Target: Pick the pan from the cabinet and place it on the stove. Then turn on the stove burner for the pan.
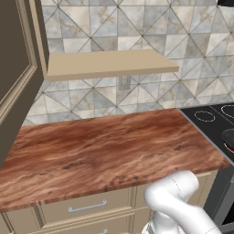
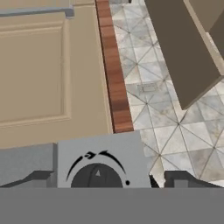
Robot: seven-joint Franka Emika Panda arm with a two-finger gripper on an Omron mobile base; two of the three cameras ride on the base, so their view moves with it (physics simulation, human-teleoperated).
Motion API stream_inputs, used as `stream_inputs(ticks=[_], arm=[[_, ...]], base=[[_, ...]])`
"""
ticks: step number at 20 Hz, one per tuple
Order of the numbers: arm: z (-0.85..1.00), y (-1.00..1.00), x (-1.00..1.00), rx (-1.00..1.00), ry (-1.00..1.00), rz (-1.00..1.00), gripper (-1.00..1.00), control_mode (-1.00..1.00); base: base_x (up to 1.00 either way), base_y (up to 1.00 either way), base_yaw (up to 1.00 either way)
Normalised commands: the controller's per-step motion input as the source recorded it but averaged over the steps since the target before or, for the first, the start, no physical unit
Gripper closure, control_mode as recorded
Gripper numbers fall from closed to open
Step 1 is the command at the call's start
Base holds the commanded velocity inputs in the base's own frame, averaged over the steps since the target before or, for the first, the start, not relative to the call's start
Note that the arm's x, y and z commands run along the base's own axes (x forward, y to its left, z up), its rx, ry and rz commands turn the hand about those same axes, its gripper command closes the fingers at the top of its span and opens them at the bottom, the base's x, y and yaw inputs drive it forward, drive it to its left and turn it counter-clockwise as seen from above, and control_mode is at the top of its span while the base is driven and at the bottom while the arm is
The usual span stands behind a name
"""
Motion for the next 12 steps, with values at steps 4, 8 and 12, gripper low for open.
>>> stream_inputs(ticks=[4, 8, 12], arm=[[0.12, 0.00, -0.55, -0.05, 0.00, -0.02, -1.00, -1.00], [0.06, 0.00, -0.52, -0.06, 0.00, -0.02, -1.00, -1.00], [0.00, 0.01, -0.49, -0.07, 0.00, -0.03, -1.00, -1.00]], base=[[0.00, 0.00, 0.00], [0.00, 0.00, 0.00], [0.00, 0.00, 0.00]])
